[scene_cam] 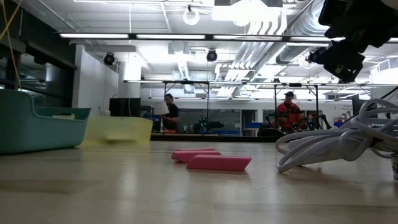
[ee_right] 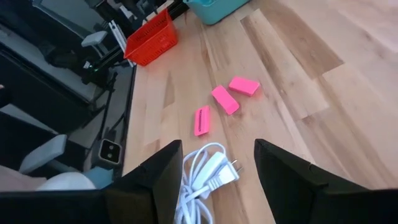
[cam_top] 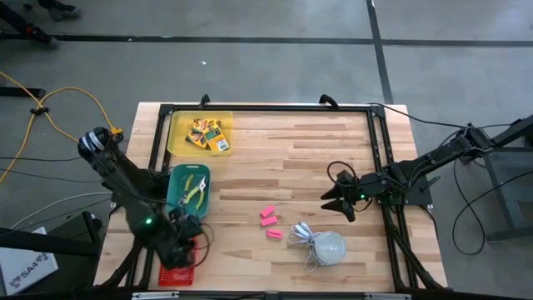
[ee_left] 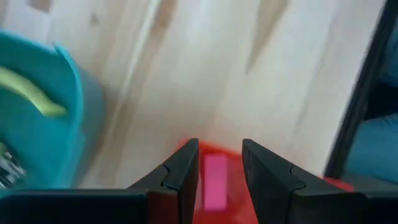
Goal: Pick & Place School Supplies
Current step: Put the top pink eraser into the red basket
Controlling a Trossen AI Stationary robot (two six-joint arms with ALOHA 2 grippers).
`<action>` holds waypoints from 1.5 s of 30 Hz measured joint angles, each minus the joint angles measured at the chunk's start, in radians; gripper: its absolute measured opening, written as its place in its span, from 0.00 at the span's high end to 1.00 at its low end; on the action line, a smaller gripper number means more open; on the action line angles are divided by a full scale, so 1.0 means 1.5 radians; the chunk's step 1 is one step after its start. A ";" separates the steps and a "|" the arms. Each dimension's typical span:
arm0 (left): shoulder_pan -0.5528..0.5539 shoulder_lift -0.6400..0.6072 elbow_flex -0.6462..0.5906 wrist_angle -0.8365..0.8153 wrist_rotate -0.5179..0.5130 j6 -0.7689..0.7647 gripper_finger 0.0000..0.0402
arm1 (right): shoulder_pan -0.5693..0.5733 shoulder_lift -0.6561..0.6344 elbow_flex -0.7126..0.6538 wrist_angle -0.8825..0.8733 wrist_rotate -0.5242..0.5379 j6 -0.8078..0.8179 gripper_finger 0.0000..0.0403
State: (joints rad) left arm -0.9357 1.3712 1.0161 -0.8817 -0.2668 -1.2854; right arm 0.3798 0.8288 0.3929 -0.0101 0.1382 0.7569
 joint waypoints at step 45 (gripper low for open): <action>0.199 0.035 0.000 0.135 -0.036 0.237 0.70 | -0.229 0.589 0.299 0.079 -0.242 -0.425 0.53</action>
State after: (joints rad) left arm -0.6369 1.4243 1.0157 -0.6797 -0.3215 -0.9301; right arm 0.0368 1.7120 0.8417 0.1090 -0.2249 0.1190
